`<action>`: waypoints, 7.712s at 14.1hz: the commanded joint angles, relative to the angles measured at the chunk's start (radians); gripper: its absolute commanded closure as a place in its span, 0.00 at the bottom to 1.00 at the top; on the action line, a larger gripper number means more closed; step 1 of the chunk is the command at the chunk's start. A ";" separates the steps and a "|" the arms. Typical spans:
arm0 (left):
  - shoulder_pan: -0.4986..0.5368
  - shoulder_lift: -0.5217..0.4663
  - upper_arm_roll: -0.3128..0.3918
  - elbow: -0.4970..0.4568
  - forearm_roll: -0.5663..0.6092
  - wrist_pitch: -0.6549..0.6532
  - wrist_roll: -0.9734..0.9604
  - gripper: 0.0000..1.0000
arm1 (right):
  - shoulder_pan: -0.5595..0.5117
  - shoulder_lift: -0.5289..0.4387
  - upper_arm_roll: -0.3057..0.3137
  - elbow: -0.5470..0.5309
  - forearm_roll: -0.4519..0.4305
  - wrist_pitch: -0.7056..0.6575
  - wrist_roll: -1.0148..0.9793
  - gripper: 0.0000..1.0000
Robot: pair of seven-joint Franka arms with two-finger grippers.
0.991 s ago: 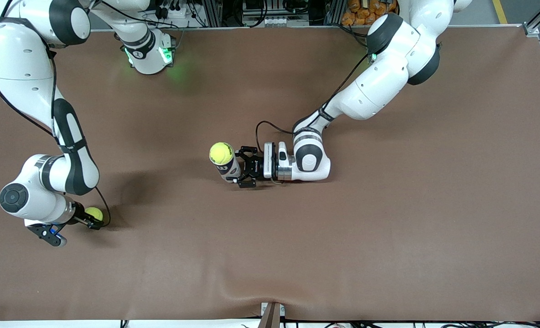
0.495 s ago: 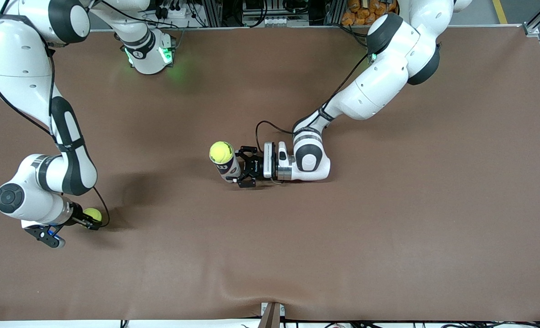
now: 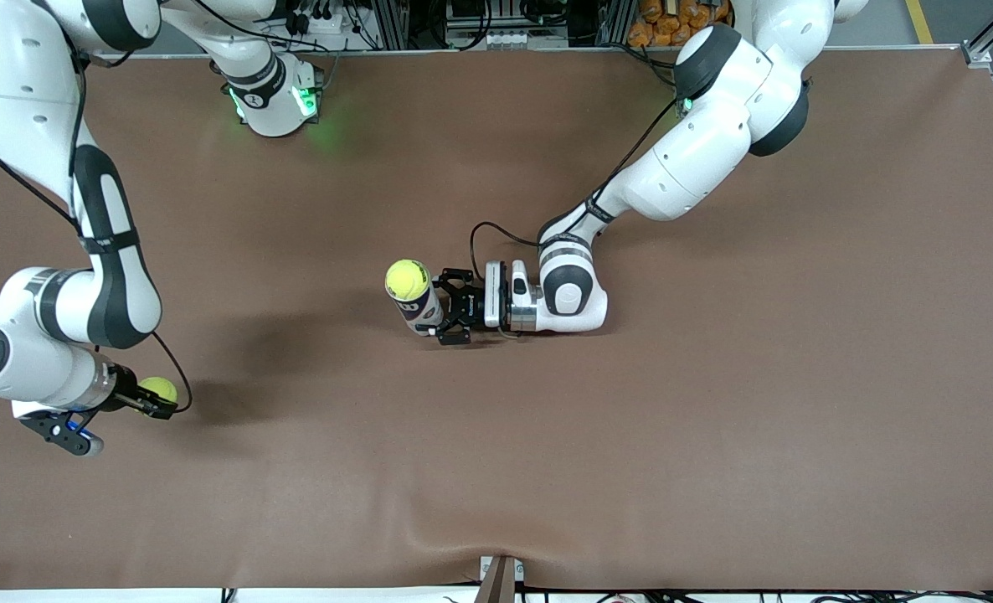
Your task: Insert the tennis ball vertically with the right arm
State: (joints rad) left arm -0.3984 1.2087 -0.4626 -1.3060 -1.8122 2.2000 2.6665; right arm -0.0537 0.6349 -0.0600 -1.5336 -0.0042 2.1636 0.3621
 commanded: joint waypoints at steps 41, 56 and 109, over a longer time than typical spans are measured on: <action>-0.010 0.014 0.009 0.005 -0.032 -0.019 0.035 0.06 | 0.700 -0.218 0.017 -0.042 0.027 -0.280 0.825 0.31; -0.008 0.012 0.009 0.004 -0.030 -0.019 0.033 0.05 | 0.602 -0.257 0.014 -0.033 0.030 -0.353 0.677 0.00; 0.509 -0.543 0.215 -0.053 1.271 -0.752 -1.620 0.00 | 0.022 -0.663 0.051 0.033 0.041 -0.745 -0.316 0.00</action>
State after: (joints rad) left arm 0.1751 0.7538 -0.3205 -1.3516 -0.5729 1.4886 1.1580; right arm -0.0329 -0.0314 -0.0109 -1.5080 0.0406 1.4111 0.0286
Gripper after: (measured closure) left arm 0.000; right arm 0.000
